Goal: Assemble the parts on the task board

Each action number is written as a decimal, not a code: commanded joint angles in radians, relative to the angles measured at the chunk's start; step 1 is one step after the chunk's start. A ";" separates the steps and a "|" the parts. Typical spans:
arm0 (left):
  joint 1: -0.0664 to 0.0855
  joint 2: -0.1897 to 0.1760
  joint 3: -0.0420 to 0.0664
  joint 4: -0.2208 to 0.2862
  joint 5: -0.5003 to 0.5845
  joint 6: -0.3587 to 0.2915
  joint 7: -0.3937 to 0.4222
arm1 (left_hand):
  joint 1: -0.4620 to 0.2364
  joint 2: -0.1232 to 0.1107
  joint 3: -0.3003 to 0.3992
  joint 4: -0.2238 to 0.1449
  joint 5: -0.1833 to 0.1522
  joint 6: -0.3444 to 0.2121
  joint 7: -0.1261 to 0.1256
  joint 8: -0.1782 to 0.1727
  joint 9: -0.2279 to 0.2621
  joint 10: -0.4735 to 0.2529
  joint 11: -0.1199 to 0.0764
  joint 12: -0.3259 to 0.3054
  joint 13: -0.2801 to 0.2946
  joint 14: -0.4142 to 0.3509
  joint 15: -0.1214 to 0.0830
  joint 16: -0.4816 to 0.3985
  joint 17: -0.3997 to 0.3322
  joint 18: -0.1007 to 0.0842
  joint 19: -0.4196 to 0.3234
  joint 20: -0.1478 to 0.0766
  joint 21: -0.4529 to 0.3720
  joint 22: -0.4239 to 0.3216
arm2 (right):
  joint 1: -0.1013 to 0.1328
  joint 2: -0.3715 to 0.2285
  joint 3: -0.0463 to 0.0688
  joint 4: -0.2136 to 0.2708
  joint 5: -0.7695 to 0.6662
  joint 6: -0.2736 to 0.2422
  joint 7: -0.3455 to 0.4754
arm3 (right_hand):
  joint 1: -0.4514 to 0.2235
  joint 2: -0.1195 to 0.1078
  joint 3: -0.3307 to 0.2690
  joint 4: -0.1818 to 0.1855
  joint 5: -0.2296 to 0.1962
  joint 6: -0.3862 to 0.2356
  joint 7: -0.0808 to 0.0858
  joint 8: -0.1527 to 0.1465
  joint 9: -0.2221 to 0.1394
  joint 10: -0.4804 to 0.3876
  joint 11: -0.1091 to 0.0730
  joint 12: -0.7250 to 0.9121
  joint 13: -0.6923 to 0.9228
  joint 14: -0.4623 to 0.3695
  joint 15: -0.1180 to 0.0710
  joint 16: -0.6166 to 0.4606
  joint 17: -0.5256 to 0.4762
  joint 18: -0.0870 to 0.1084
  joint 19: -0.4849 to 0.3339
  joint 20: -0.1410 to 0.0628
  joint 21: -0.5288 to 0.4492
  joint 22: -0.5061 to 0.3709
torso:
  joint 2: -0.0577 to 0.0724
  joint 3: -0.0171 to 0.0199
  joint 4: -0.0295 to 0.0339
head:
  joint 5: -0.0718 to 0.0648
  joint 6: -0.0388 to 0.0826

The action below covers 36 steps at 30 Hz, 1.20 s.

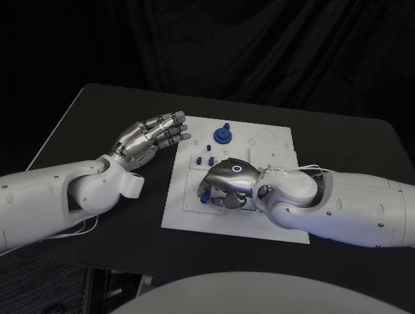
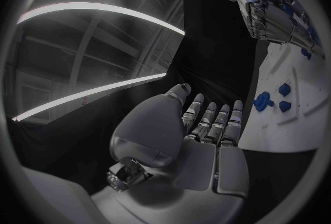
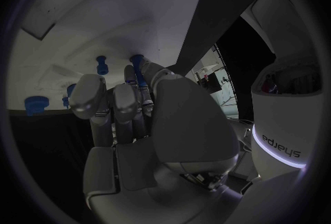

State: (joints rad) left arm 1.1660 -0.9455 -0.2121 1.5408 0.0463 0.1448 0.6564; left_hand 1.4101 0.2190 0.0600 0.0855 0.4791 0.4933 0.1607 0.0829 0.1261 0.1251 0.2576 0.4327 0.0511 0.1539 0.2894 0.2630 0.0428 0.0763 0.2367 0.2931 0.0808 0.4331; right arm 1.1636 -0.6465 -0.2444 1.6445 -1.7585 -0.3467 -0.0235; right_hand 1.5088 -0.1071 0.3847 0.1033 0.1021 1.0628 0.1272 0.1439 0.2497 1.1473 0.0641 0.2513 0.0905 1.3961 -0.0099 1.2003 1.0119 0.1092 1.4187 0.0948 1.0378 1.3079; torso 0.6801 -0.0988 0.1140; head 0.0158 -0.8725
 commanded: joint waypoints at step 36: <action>-0.003 0.000 0.001 0.001 0.002 -0.006 -0.002 | -0.015 0.002 0.019 0.004 0.007 0.013 0.019 0.007 0.001 0.003 0.007 0.012 0.002 -0.005 0.001 0.010 0.001 -0.006 0.005 0.000 -0.002 -0.002 | 0.162 -0.376 0.000 0.239 0.324 -0.145 0.125 | 0.079 0.014 -0.183 0.063 0.135 -0.129 0.014 0.030 -0.099 -0.178 0.001 0.408 0.224 -0.071 -0.007 -0.044 -0.069 0.007 -0.056 0.006 -0.110 0.108 | -0.005 0.0010 0.0032 | -0.081 0.000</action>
State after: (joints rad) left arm 1.1647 -0.9472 -0.2122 1.5408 0.0463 0.1420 0.6483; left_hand 1.4049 0.2243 0.0739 0.0881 0.4791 0.5005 0.1607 0.0868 0.1261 0.1252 0.2575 0.4412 0.0522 0.1540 0.2894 0.2671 0.0428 0.0763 0.2367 0.2931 0.0808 0.4317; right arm 1.3225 -1.0047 -0.2434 1.8667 -1.5217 -0.4589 0.0671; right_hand 1.5849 -0.0920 0.2023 0.1713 0.2394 0.9124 0.1474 0.1655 0.1442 0.9606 0.0782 0.5924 0.2734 1.3238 -0.0066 1.1573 0.9396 0.1091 1.3607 0.1095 0.9210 1.3076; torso 0.6769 -0.0971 0.1150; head -0.0518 -0.8725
